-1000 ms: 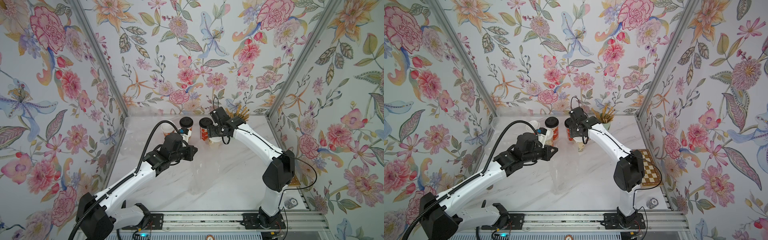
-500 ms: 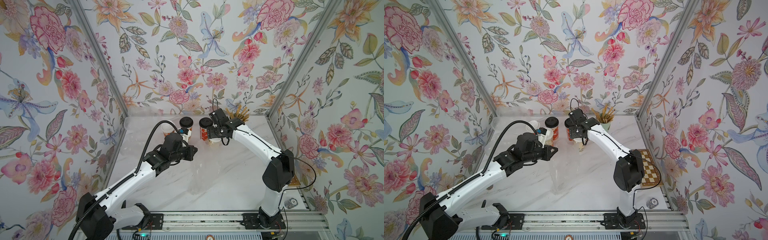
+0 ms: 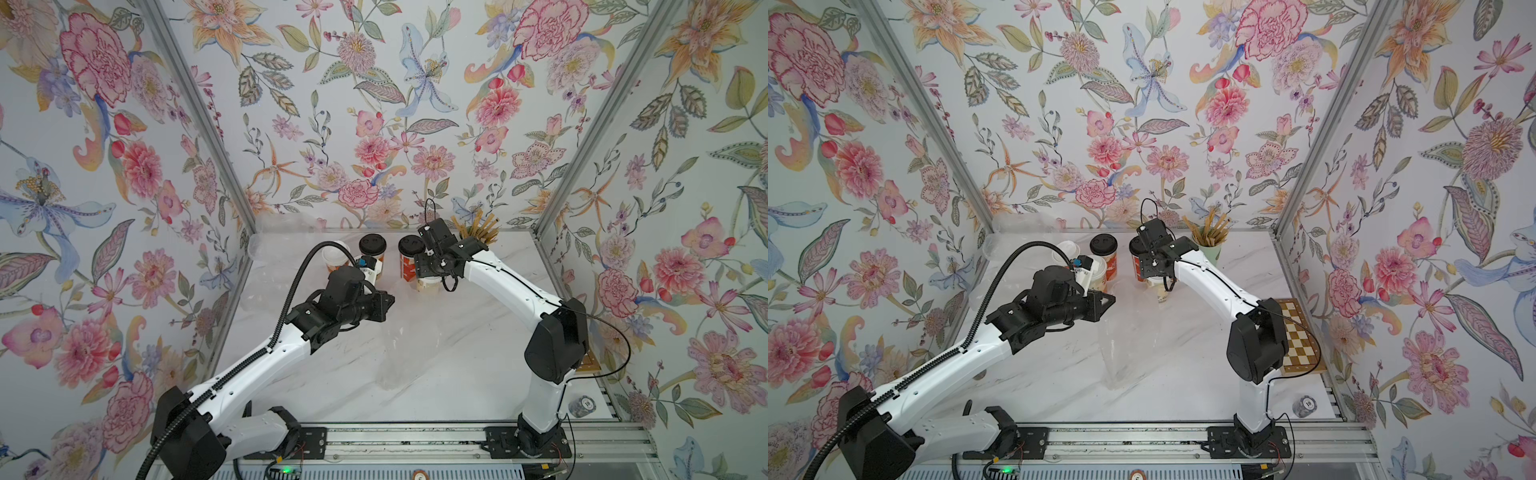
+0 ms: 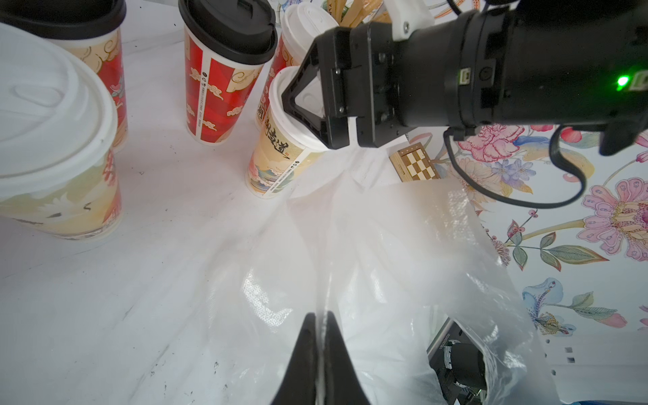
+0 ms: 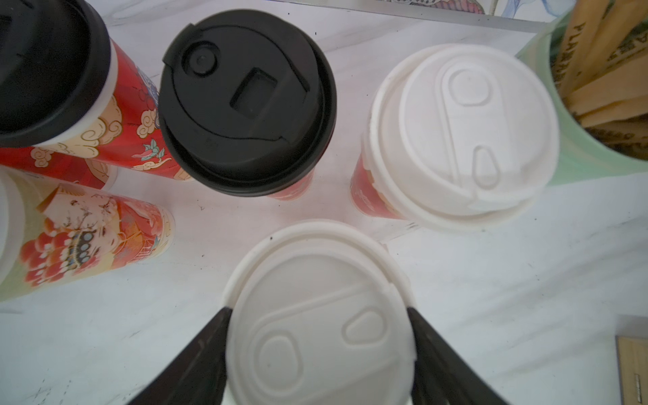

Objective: Pack milk tea into plastic carrier bags
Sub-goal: Pick up the milk tea cup at the center of the board.

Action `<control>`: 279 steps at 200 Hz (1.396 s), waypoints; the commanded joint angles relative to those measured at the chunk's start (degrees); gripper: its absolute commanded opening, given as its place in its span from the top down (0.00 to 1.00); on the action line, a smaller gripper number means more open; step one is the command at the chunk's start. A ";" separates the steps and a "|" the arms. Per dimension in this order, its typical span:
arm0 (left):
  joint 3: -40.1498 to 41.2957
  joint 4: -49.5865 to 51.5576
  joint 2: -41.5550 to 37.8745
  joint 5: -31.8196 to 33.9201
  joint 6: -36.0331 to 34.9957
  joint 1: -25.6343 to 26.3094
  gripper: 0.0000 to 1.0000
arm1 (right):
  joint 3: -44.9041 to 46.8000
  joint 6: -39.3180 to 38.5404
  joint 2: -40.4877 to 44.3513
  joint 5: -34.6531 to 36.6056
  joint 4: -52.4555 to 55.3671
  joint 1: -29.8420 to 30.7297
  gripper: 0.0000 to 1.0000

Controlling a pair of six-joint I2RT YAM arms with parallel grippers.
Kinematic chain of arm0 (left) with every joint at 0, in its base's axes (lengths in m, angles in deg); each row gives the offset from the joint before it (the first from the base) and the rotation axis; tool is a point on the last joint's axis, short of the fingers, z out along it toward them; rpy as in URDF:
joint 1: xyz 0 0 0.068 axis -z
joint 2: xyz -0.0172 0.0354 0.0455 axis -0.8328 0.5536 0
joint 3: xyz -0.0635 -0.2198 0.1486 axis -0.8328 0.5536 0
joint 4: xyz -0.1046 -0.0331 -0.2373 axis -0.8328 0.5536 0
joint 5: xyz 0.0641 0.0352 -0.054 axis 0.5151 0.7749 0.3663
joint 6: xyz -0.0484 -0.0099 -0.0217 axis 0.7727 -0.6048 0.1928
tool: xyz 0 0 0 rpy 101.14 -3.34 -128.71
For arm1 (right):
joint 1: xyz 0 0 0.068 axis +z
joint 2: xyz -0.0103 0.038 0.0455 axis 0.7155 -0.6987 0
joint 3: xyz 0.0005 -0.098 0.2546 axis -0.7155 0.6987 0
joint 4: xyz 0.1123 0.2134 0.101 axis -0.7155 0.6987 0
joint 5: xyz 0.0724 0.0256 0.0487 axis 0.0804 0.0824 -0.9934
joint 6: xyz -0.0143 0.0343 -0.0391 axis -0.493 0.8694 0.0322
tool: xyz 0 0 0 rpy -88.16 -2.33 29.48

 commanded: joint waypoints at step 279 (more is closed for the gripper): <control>3.81 -3.99 -1.63 3.70 3.31 -0.26 0.93 | -31.61 2.22 13.92 -4.14 24.90 9.35 0.38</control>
